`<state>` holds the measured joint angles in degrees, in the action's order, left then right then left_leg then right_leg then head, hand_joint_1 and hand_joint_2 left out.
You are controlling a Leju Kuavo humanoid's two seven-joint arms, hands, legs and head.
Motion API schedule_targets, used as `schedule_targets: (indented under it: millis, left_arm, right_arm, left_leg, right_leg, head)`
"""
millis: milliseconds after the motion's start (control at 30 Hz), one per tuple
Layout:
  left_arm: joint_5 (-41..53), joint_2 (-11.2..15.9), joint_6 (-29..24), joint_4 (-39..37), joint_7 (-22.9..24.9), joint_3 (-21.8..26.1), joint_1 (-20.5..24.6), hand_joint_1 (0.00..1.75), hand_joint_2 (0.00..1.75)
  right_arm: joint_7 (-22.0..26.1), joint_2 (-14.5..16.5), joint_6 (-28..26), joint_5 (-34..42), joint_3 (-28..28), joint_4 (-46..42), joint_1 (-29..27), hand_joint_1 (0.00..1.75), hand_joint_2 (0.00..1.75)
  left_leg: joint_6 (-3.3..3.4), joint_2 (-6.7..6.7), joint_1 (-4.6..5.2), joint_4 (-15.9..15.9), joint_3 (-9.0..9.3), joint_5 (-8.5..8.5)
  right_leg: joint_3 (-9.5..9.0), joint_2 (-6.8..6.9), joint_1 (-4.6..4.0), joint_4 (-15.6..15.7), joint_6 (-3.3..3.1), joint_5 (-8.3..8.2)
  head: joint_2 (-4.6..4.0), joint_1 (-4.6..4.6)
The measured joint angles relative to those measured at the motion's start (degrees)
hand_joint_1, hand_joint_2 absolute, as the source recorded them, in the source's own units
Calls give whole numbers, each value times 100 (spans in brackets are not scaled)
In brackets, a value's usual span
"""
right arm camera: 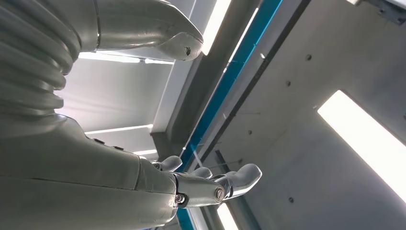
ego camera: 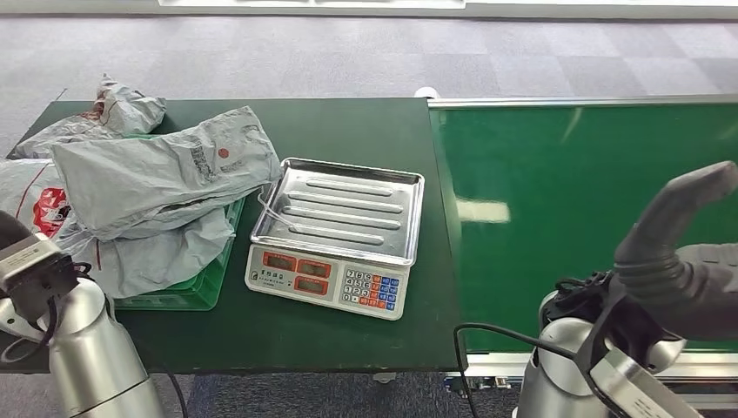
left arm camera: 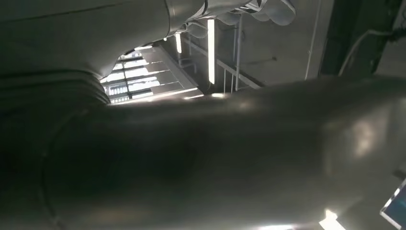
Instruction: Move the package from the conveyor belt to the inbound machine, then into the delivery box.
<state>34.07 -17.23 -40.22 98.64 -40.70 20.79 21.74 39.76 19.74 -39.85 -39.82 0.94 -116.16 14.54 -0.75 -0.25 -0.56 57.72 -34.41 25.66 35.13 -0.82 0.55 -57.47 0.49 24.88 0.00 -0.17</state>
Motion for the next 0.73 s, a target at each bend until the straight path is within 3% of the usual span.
schedule_targets:
  millis: [100, 200, 267, 333, 467, 567, 733]
  left_arm:
    - [-936, -97, 10, 464, 38, -492, -352, 0, 175]
    - [-2207, 48, 542, 697, 155, -1439, -695, 0, 175]
    - [-2970, 235, 1631, 771, 343, -2100, -904, 0, 175]
    - [-3393, 368, 2897, 777, 448, -2591, -1084, 0, 175]
    - [-3824, 468, 4827, 485, 337, -3180, -1320, 0, 175]
    - [-3936, 479, 5493, 184, 163, -3454, -1443, 0, 175]
    - [-4062, 486, 5834, -74, 98, -3646, -1522, 0, 175]
  right_arm:
    - [-285, 2, 1, -60, 41, 34, 2, 0, 175]
    - [-213, -4, 31, 805, 274, 339, -11, 0, 175]
    - [-210, -71, 263, 1888, 652, 699, -56, 0, 175]
    - [-390, -193, 856, 2679, 1117, 964, -111, 0, 175]
    - [-464, -333, 2403, 3181, 1766, 1380, -202, 0, 175]
    - [-353, -373, 3034, 3329, 2017, 1584, -303, 0, 175]
    - [-224, -425, 3425, 3476, 2170, 1758, -380, 0, 175]
  left_leg:
    - [0, -2, 1, 0, 2, 1]
    - [1, -4, 0, -1, 2, 3]
    - [1, -4, 1, -1, 5, 6]
    - [1, -4, 1, -1, 5, 6]
    - [0, -4, 1, -1, 7, 5]
    - [0, -5, 1, -1, 5, 7]
    - [0, -4, 1, -1, 4, 10]
  right_leg:
    - [-3, 1, 1, 0, 0, 0]
    - [-10, 3, 1, 1, 1, 6]
    - [-12, 2, 2, 1, 1, 8]
    - [-10, 2, 3, 1, 1, 7]
    - [-10, 3, 2, 1, 0, 8]
    - [-9, 3, 2, 0, -1, 10]
    - [-8, 3, 3, 1, -3, 14]
  head:
    - [0, -2]
    - [0, -1]
    - [0, -1]
    - [0, -1]
    - [0, 0]
    - [0, -1]
    - [0, -1]
